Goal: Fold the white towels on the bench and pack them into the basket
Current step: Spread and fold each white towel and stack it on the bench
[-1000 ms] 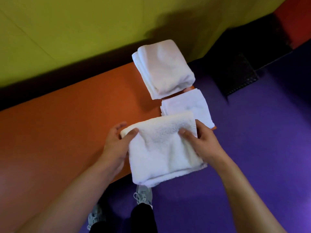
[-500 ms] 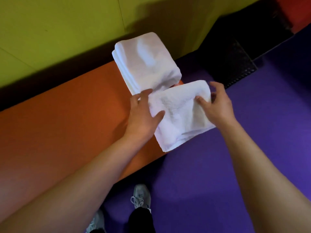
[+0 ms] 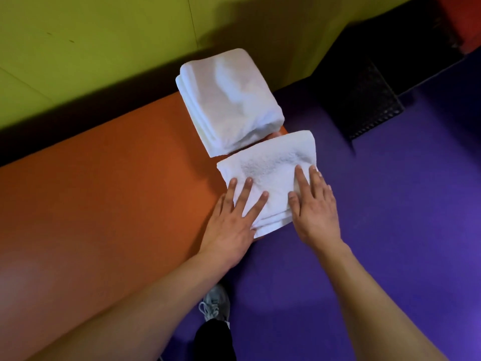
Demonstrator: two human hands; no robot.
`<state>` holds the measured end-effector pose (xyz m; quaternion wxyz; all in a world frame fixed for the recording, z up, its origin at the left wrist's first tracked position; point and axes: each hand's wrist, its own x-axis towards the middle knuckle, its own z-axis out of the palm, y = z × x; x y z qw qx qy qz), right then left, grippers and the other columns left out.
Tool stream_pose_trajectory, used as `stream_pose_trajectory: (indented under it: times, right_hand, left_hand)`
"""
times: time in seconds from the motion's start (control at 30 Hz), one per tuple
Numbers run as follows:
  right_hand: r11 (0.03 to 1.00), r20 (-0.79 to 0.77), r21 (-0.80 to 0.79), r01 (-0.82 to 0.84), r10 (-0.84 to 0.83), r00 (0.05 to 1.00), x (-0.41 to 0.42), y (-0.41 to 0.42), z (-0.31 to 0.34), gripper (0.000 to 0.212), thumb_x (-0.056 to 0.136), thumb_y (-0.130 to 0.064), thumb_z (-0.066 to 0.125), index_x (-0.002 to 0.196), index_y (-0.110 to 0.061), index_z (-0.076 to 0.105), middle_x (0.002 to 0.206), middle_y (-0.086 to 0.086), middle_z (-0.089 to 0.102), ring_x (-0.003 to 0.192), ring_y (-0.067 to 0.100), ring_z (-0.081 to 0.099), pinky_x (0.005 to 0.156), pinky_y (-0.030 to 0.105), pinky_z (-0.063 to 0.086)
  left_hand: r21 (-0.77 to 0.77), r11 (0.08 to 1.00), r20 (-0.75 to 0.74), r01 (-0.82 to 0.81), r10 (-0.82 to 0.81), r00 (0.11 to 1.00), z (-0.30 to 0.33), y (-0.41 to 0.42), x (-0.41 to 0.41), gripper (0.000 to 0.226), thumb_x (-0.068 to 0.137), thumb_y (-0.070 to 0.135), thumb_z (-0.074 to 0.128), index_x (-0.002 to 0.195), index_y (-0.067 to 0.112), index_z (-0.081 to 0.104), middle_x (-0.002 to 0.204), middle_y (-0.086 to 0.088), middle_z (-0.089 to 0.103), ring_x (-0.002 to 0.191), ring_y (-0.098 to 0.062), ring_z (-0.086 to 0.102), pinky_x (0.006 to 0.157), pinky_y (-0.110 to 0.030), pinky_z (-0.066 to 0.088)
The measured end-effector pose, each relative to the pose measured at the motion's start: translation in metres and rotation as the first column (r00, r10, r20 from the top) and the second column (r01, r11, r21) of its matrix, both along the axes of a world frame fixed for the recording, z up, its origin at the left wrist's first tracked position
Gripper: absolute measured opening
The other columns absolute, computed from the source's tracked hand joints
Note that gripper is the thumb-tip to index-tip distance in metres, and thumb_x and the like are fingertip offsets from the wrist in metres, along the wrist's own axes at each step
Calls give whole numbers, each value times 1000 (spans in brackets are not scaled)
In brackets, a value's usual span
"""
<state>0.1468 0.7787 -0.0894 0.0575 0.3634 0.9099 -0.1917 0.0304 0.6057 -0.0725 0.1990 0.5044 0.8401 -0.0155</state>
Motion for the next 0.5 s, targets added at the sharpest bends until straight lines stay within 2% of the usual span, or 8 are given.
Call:
stream_pose_trajectory:
  times: [0.1,0.17,0.37,0.5]
  right_hand:
    - [1000,12,3,-3,3,1000,-1,1,1,59,108,-43,29,163,-33,10,171,2,4,157,25,10,128,46,11]
    - [1000,19,24,9,-10,1000,-3,0,7,58,108,-42,33,162,-32,15,171,5,10,156,27,14,127,46,13]
    - [972,-64,226,65,-52,997,-19,-24,33,55,94,-27,61,148,-20,48,156,10,44,145,30,38,122,51,22]
    - [990,-224,134,33,-2,975,-43,-55,53,53,90,-20,63,143,-19,54,152,9,49,132,33,46,113,49,34]
  left_hand:
    - [-50,999,5,14,-13,1000,4,2,0,88,101,49,44,155,35,-25,158,-7,-41,146,-36,-36,124,-50,7]
    - [-62,998,18,10,-9,1000,10,2,-2,86,101,49,43,156,36,-22,160,-7,-38,147,-37,-33,124,-50,7]
    - [59,988,138,-144,135,981,43,-13,-8,63,100,40,44,158,33,20,169,-1,5,155,-29,1,119,-46,23]
    - [147,957,138,-251,231,963,66,-43,-18,57,95,35,50,150,32,35,162,-1,26,150,-26,23,116,-47,31]
